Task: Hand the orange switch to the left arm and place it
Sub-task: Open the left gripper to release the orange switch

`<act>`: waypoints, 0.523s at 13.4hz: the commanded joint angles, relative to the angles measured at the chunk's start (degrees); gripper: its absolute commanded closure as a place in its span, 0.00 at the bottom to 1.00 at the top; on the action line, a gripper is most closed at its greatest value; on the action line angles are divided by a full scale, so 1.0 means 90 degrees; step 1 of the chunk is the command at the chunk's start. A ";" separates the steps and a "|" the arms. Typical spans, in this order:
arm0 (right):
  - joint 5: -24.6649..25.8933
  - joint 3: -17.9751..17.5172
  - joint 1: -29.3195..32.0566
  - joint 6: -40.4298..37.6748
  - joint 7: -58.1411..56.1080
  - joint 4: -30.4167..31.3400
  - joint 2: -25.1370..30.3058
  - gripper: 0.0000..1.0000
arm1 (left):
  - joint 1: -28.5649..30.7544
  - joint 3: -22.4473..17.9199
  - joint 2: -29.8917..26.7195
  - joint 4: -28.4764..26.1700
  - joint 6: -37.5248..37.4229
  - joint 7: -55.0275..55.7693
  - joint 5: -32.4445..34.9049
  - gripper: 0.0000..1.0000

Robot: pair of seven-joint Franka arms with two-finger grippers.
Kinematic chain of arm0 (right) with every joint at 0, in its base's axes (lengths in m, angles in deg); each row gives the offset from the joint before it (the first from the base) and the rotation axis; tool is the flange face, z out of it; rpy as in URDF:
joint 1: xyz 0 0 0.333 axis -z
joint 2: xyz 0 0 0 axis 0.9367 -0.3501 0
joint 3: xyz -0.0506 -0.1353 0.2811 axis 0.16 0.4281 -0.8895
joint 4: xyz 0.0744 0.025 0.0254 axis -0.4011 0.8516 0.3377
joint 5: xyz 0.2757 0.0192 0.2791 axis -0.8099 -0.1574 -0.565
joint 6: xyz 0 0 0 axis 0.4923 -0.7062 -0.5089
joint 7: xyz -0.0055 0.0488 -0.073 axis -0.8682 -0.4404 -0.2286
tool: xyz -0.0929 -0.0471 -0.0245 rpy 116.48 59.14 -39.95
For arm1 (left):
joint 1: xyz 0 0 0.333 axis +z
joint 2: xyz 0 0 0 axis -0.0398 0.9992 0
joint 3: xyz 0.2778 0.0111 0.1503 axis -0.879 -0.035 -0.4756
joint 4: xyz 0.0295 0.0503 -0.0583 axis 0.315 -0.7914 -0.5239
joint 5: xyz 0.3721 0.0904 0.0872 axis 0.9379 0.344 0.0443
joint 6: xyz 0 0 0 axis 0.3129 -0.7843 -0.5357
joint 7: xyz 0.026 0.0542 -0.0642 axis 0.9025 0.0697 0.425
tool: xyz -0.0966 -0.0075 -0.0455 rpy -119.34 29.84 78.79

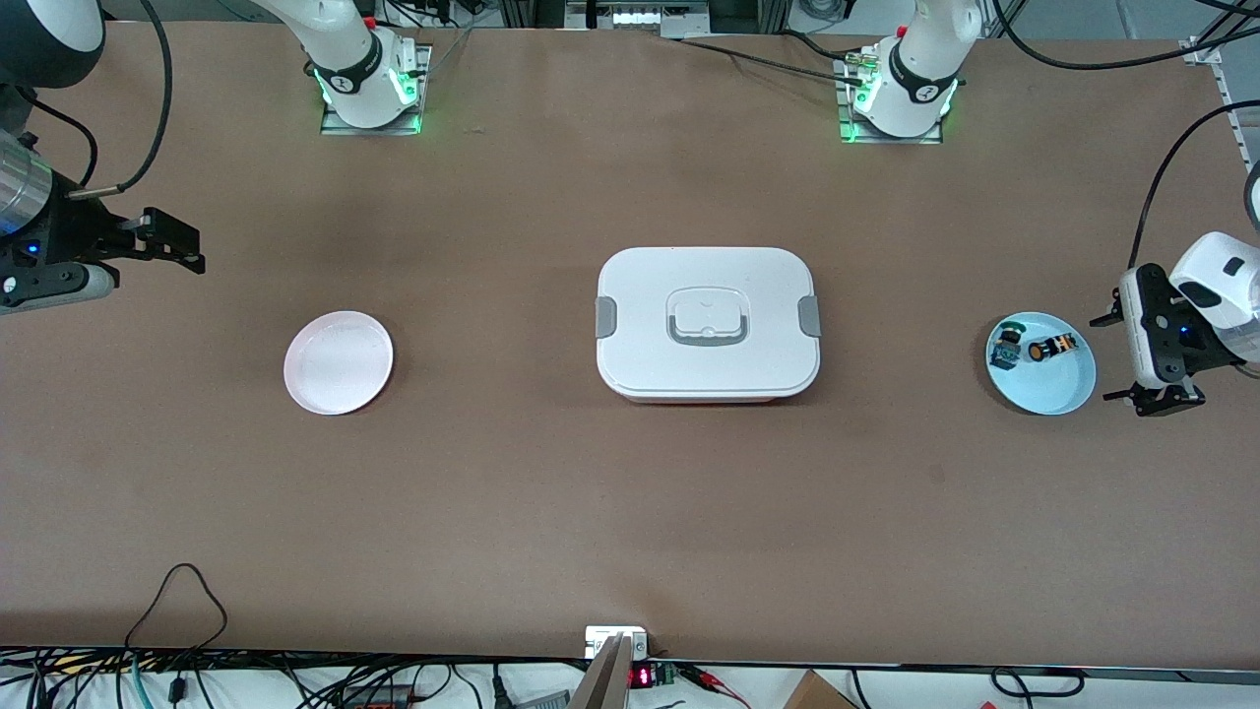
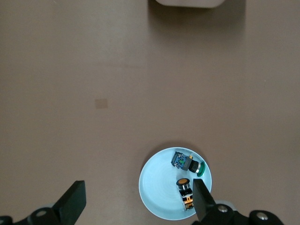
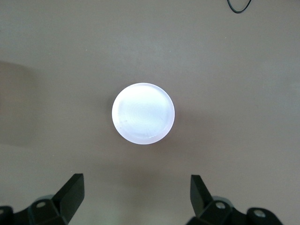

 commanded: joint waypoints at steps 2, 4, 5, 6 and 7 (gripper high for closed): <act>-0.0001 -0.0026 0.0041 -0.0093 -0.0003 -0.0117 -0.0052 0.00 | -0.0168 -0.0113 0.0044 0.0660 -0.0594 0.1194 0.0116 0.00; -0.0001 -0.0016 0.0041 -0.0093 -0.0003 -0.0117 -0.0072 0.00 | -0.0179 -0.0132 0.0074 0.0876 -0.0635 0.1887 0.0126 0.00; -0.0001 -0.0025 0.0041 -0.0093 -0.0003 -0.0117 -0.0072 0.00 | -0.0169 -0.0142 0.0103 0.0886 -0.0635 0.2335 0.0117 0.00; -0.0001 -0.0026 0.0041 -0.0093 -0.0003 -0.0117 -0.0072 0.00 | -0.0179 -0.0142 0.0103 0.0906 -0.0635 0.2823 0.0126 0.00; -0.0001 -0.0016 0.0041 -0.0093 -0.0003 -0.0117 -0.0072 0.00 | -0.0237 -0.0133 0.0093 0.0906 -0.0654 0.3302 0.0175 0.00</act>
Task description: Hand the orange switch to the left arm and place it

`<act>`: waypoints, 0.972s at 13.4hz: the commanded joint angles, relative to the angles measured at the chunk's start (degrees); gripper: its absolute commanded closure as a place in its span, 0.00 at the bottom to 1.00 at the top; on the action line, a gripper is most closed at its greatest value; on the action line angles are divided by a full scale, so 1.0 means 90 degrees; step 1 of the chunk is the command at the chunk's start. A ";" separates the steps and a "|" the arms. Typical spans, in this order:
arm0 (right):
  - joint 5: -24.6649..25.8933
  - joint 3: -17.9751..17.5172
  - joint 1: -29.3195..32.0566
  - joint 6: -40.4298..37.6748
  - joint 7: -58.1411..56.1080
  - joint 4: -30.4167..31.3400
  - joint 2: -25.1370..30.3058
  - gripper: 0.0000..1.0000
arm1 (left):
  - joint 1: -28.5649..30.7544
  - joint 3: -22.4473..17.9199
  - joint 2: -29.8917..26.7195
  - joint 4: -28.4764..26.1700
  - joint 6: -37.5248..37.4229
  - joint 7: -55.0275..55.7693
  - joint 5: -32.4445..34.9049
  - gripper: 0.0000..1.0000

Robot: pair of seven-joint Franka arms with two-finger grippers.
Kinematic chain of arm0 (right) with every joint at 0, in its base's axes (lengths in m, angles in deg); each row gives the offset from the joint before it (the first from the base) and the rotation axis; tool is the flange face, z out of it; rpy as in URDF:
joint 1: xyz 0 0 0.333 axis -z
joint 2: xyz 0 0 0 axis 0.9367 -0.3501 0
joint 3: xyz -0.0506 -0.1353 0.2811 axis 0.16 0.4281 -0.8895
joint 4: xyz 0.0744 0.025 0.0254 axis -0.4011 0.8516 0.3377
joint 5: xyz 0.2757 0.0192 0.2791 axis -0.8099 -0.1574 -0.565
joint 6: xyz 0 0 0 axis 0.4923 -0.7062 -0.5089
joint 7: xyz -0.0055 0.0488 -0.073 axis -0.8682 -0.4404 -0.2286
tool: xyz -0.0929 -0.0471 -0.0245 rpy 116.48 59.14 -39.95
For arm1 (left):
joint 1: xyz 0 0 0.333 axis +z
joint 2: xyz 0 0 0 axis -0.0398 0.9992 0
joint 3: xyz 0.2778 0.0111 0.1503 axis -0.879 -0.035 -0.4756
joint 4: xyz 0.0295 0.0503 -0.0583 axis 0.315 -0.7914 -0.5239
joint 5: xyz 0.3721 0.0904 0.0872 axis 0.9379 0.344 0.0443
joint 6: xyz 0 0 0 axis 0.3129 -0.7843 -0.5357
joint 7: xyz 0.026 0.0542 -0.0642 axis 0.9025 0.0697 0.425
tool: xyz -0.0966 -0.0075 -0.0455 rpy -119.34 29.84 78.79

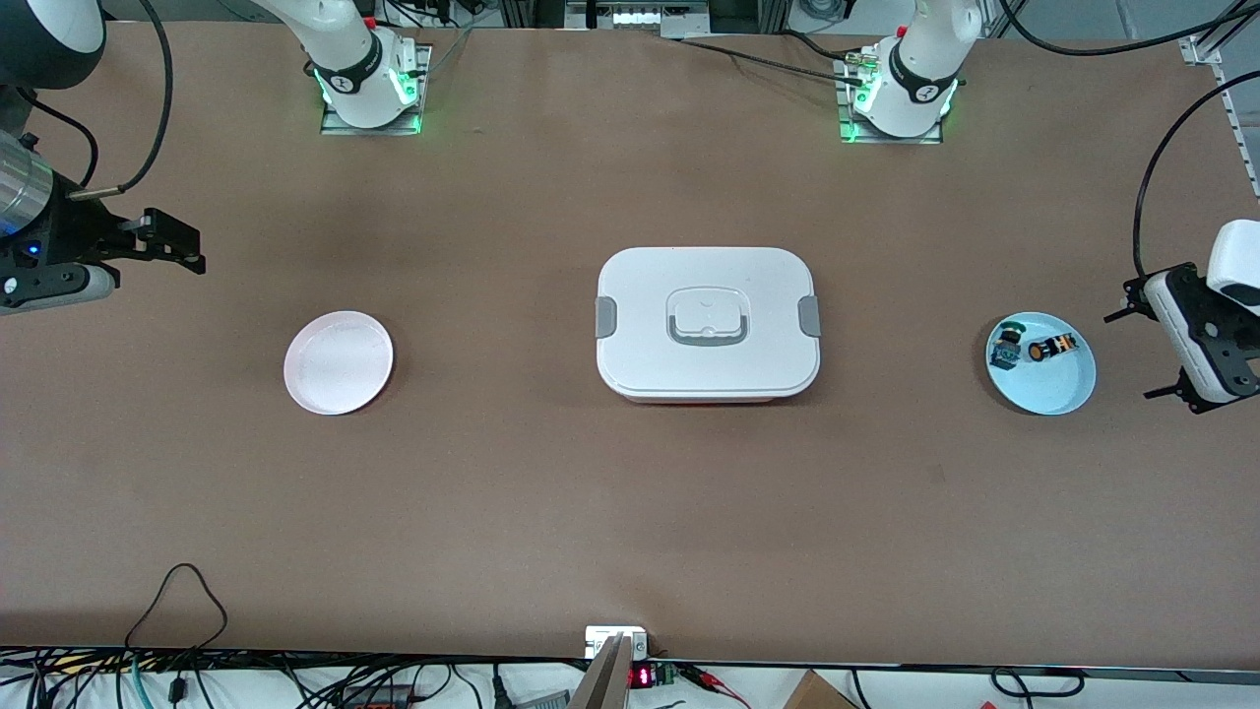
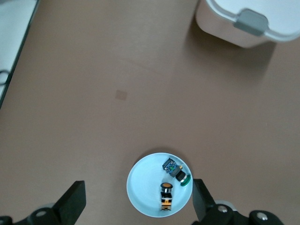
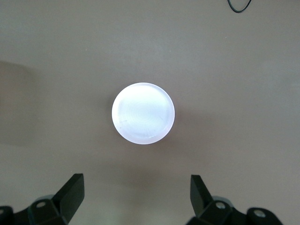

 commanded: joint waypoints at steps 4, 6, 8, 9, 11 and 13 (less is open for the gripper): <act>-0.0001 -0.0017 0.0041 -0.0093 -0.0003 -0.0117 -0.0054 0.00 | -0.0349 0.0028 0.0031 0.0244 -0.1046 0.3404 0.0459 0.00; -0.0001 -0.0017 0.0041 -0.0093 -0.0003 -0.0117 -0.0054 0.00 | -0.0388 0.0077 -0.0144 0.0234 -0.1105 0.4430 0.0577 0.00; -0.0001 -0.0026 0.0041 -0.0093 -0.0003 -0.0117 -0.0054 0.00 | -0.0398 0.0232 -0.0165 0.0234 -0.1475 0.5368 0.0577 0.00; -0.0001 -0.0017 0.0041 -0.0093 -0.0003 -0.0117 -0.0054 0.00 | -0.0398 0.0301 -0.0194 0.0234 -0.1564 0.5837 0.0557 0.00; -0.0001 -0.0026 0.0041 -0.0093 -0.0003 -0.0117 -0.0054 0.00 | -0.0388 0.0399 -0.0301 0.0147 -0.1652 0.6677 0.0518 0.00; -0.0001 -0.0026 0.0041 -0.0093 -0.0003 -0.0117 -0.0054 0.00 | -0.0369 0.0428 -0.0311 0.0146 -0.1711 0.7207 0.0489 0.00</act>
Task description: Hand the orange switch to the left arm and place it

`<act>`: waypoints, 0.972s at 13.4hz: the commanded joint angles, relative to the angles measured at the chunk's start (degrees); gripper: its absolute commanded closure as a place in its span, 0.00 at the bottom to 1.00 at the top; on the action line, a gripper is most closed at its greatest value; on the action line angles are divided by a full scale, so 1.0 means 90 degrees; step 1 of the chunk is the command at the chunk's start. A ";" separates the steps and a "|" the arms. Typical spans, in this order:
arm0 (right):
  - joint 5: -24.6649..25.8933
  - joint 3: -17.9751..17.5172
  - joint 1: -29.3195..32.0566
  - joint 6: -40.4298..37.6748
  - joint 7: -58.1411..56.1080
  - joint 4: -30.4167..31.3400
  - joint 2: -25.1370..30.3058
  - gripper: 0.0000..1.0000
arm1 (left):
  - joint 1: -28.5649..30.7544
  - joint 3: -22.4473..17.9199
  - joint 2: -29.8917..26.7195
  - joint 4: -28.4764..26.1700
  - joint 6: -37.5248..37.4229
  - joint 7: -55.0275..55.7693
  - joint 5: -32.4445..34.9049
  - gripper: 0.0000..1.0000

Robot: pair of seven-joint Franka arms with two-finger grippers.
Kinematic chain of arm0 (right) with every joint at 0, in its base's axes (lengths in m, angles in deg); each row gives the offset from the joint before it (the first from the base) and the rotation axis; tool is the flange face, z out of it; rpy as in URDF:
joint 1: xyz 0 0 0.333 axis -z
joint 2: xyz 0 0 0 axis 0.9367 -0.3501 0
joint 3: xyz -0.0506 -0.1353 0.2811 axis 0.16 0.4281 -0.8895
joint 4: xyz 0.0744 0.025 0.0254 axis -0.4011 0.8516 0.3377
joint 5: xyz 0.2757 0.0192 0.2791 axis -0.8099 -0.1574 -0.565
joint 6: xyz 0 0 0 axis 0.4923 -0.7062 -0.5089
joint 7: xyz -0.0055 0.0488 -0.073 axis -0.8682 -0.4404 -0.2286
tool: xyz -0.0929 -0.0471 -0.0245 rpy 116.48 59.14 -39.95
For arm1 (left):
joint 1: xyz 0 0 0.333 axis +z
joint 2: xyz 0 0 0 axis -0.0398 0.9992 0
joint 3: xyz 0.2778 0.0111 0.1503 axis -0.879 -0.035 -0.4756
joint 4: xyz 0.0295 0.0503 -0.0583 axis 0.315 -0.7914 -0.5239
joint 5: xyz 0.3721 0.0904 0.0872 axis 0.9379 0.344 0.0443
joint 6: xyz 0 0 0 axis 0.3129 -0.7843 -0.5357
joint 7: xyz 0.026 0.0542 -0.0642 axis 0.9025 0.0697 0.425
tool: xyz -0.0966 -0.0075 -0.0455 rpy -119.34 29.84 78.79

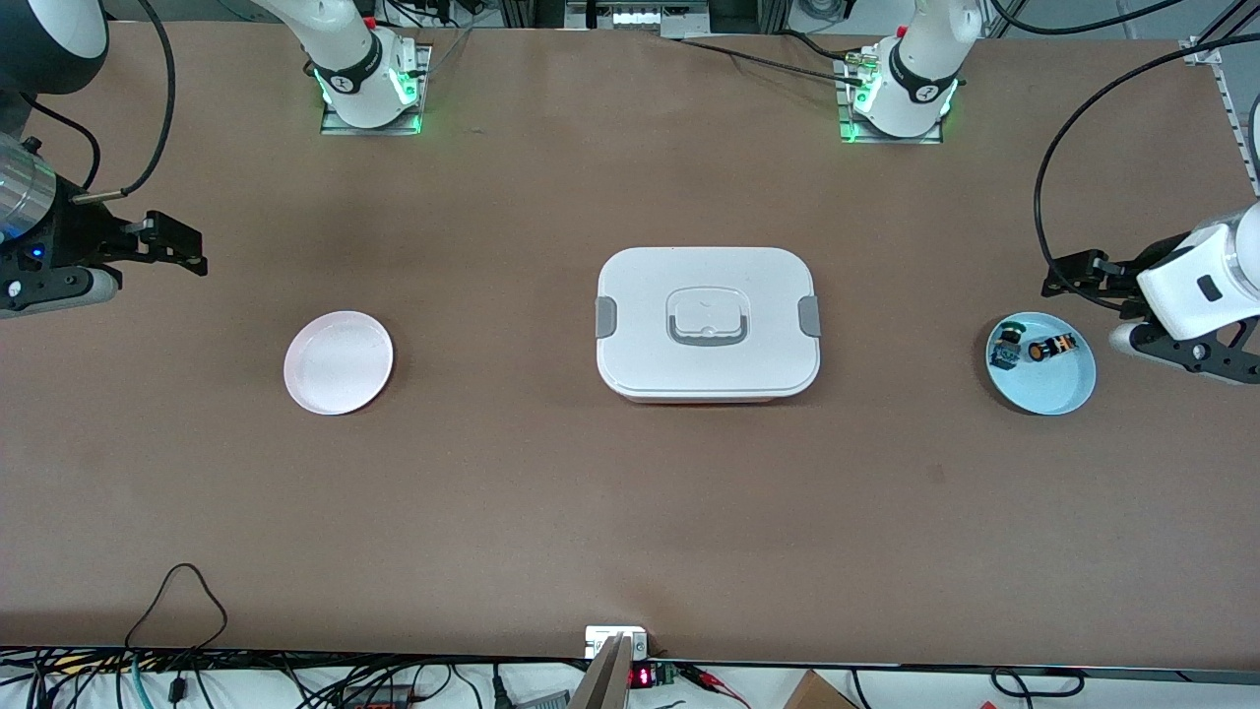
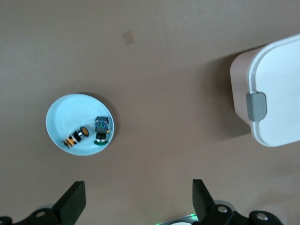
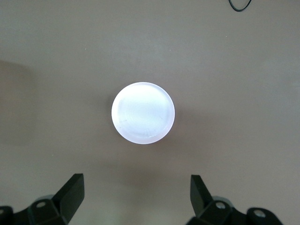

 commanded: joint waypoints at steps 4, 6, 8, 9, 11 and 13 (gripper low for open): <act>-0.0001 -0.0017 0.0040 -0.0093 -0.0003 -0.0117 -0.0029 0.00 | 0.0023 0.0061 -0.0323 -0.0369 -0.0061 0.0908 -0.0084 0.00; -0.0001 -0.0017 0.0040 -0.0093 -0.0003 -0.0117 -0.0029 0.00 | 0.0013 0.0061 -0.0353 -0.0361 -0.0001 0.0957 -0.0114 0.00; -0.0001 -0.0017 0.0040 -0.0093 -0.0003 -0.0117 -0.0029 0.00 | 0.0003 0.0109 -0.0383 -0.0341 0.0037 0.1170 -0.0123 0.00; -0.0001 -0.0017 0.0040 -0.0093 -0.0003 -0.0117 -0.0029 0.00 | 0.0003 0.0129 -0.0383 -0.0331 0.0134 0.1385 -0.0114 0.00; -0.0001 -0.0017 0.0040 -0.0093 -0.0003 -0.0117 -0.0029 0.00 | 0.0042 0.0227 -0.0431 -0.0293 0.0184 0.1514 -0.0045 0.00; -0.0001 -0.0017 0.0040 -0.0093 -0.0003 -0.0117 -0.0029 0.00 | 0.0101 0.0188 -0.0587 -0.0302 0.0213 0.1426 -0.0035 0.00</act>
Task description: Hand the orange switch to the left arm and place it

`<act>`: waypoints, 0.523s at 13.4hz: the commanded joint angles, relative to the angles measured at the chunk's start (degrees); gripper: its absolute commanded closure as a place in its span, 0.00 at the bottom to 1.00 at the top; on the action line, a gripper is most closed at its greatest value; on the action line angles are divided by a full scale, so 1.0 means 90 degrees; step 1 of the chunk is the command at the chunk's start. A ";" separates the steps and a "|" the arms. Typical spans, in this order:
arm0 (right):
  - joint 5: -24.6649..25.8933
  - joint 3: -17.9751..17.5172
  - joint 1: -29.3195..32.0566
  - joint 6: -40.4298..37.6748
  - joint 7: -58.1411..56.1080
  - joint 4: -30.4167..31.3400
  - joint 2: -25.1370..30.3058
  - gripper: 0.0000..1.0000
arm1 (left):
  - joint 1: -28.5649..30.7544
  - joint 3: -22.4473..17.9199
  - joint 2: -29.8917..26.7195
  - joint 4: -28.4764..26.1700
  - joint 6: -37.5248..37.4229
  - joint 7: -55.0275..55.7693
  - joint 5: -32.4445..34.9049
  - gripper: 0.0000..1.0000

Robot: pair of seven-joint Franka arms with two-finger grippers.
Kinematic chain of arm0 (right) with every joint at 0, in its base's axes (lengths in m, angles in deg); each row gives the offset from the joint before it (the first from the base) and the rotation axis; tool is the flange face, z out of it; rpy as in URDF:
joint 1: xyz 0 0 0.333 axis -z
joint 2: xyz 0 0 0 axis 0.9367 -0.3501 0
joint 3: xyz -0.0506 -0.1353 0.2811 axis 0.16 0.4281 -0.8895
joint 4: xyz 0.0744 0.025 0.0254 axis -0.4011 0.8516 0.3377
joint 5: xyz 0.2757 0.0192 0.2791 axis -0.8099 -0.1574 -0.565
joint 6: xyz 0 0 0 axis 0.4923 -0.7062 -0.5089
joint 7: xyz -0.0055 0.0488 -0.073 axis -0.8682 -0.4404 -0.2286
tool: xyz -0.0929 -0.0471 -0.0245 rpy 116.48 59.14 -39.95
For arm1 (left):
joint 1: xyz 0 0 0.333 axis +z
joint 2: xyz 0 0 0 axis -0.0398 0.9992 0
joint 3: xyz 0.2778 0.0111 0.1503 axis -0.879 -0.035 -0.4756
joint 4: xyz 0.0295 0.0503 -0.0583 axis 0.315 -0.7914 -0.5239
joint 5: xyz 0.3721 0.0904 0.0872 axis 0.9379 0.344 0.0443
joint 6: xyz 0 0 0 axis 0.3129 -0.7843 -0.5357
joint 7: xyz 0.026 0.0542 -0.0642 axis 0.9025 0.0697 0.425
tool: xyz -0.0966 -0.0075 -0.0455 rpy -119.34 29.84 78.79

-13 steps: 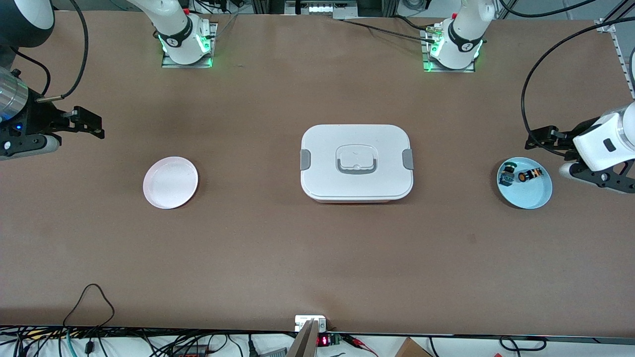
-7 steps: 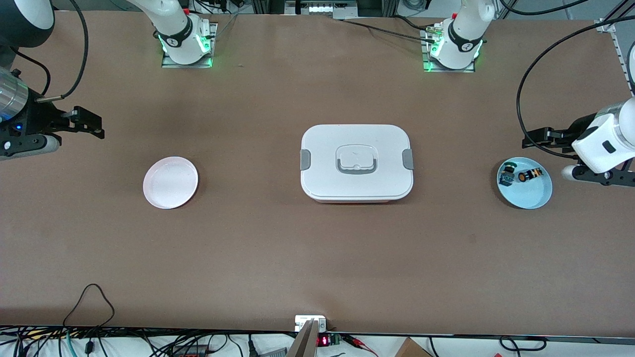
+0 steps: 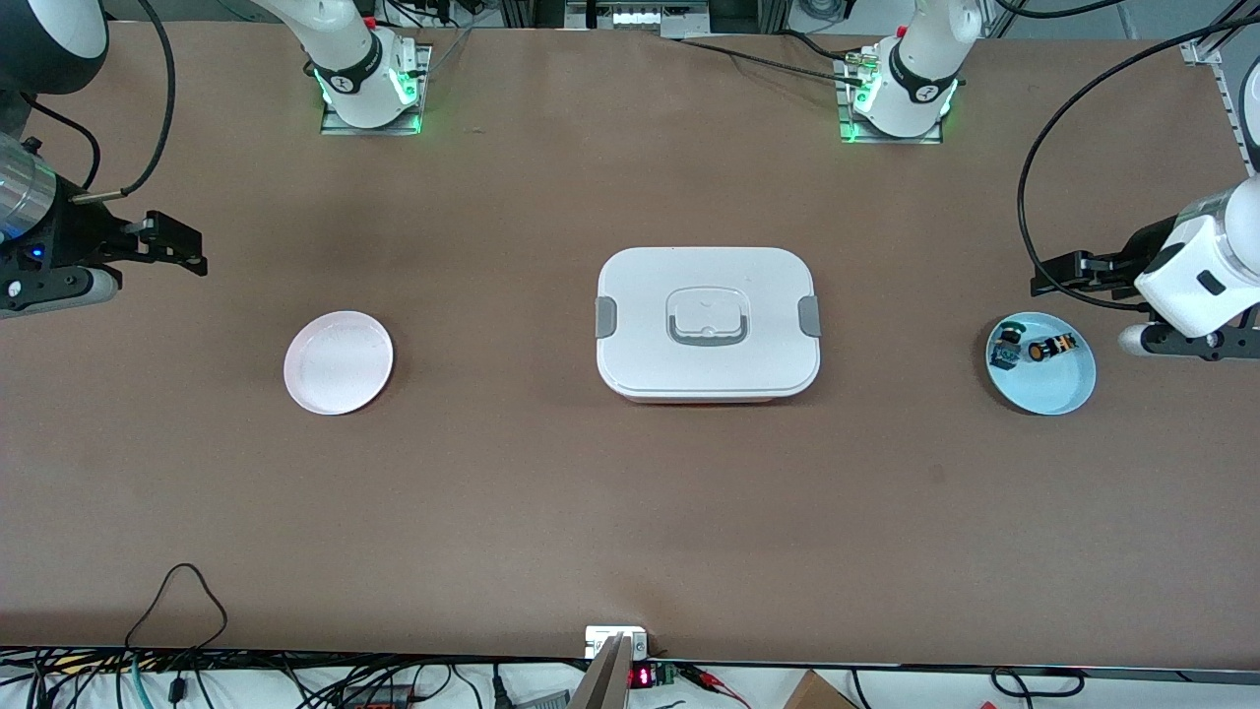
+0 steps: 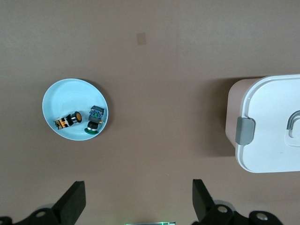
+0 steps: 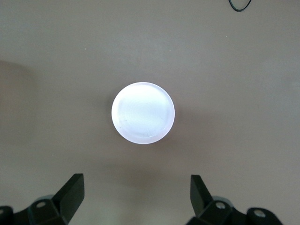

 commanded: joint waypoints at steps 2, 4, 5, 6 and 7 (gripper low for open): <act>-0.0001 -0.0018 0.0079 -0.0093 -0.0003 -0.0117 -0.0029 0.00 | 0.0091 0.0031 -0.0325 -0.0220 0.0264 0.0051 -0.0014 0.00; -0.0001 -0.0018 0.0089 -0.0093 -0.0003 -0.0117 -0.0029 0.00 | 0.0091 0.0032 -0.0510 -0.0453 0.0323 0.0051 -0.0004 0.00; -0.0001 -0.0018 0.0089 -0.0093 -0.0003 -0.0117 -0.0029 0.00 | 0.0091 0.0032 -0.0714 -0.0774 0.0565 0.0041 -0.0004 0.00; -0.0001 -0.0018 0.0089 -0.0083 -0.0003 -0.0117 -0.0029 0.00 | 0.0091 0.0032 -0.1025 -0.1299 0.0983 0.0041 -0.0004 0.00; -0.0001 -0.0018 0.0089 -0.0083 -0.0003 -0.0117 -0.0029 0.00 | 0.0091 0.0032 -0.1144 -0.1459 0.1104 -0.0075 0.0015 0.00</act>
